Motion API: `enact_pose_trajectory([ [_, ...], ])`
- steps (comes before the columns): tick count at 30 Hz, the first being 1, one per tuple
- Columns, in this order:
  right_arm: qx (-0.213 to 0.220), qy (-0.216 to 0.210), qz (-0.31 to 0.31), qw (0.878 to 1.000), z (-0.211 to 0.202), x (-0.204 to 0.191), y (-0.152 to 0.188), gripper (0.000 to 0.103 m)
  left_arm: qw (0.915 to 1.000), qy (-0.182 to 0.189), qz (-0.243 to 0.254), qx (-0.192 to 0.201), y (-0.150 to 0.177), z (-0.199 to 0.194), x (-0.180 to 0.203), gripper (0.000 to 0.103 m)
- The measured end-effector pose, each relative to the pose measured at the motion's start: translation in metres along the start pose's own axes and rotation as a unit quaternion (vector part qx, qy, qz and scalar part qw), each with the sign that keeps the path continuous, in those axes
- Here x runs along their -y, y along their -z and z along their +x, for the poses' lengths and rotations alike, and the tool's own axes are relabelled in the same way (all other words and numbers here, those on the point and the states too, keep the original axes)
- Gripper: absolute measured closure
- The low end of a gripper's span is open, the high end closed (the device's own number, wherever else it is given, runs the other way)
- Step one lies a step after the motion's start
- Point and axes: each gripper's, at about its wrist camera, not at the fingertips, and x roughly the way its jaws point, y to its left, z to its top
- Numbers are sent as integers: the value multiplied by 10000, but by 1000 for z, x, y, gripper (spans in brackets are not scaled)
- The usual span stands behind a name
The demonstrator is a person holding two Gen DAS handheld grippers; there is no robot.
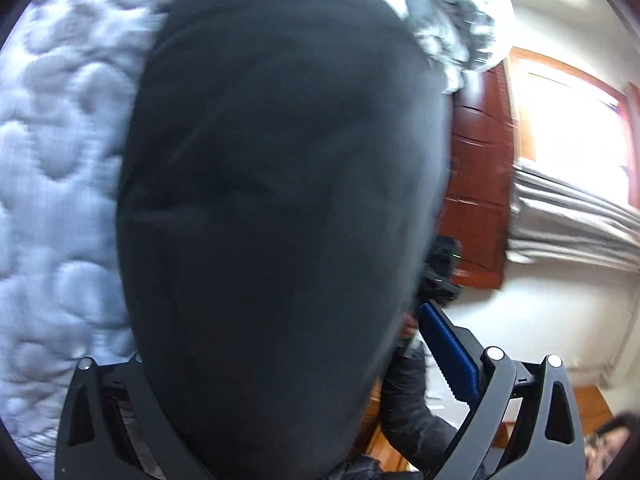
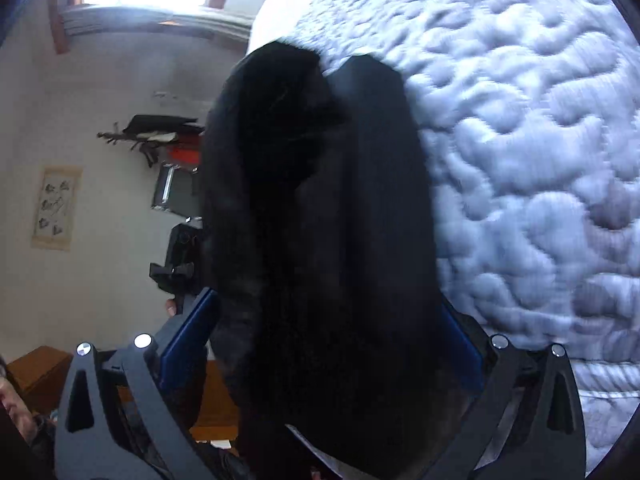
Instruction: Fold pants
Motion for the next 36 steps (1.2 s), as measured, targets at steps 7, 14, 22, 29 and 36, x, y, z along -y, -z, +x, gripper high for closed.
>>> enact_pose_trajectory([
  [7,100,357,-146,9992,4,-7,6,15,9994,-341,-41,-1,-3,10,-8,9],
  [14,315,300,-379,9983,-12,-21,16,57,9985,-522,-150,107,-2,8,-19,38],
  [22,523,252,-678,9960,-7,-52,14,67,9986,-400,89,343,6,-1,-14,62],
  [29,632,325,-870,9937,8,-84,4,68,9970,-256,345,636,11,-9,-8,66],
  [36,772,300,-1139,9900,11,-114,-18,68,9924,-56,714,1003,5,-29,21,66],
])
